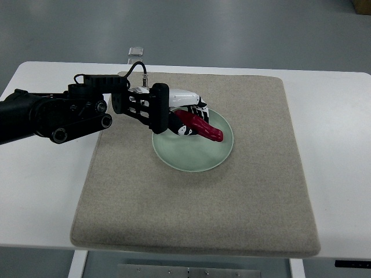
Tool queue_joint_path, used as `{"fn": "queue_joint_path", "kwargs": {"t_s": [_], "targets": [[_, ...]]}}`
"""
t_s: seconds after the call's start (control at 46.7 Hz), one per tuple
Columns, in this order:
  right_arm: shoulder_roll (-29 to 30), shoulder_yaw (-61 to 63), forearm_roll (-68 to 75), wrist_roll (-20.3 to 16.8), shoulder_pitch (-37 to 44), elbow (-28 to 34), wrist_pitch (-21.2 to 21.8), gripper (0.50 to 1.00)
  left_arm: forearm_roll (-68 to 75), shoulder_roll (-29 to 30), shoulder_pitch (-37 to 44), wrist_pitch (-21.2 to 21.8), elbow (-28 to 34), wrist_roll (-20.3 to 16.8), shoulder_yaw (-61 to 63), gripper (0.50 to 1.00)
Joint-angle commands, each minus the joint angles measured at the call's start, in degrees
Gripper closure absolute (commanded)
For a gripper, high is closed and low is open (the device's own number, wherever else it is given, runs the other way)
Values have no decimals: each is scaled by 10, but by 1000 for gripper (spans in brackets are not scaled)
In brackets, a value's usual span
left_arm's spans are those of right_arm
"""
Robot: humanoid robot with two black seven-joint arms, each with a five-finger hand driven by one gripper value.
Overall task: Place red pepper on plate with left hand
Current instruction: 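Carry the pepper with the left hand over the pale green plate, then open the left hand to release the pepper onto the plate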
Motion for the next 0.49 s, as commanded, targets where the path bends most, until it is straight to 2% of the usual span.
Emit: {"fn": "queue_joint_path", "kwargs": {"t_s": [0.0, 0.086, 0.471], "targets": [[0, 0, 0, 0, 0, 0, 0, 572, -1, 0, 0, 0, 0, -1, 0, 748], [0, 0, 0, 0, 0, 0, 0, 570, -1, 0, 0, 0, 0, -1, -1, 733], [0, 0, 0, 0, 0, -1, -1, 572, -8, 1, 1, 8, 23, 0, -3, 727]]}}
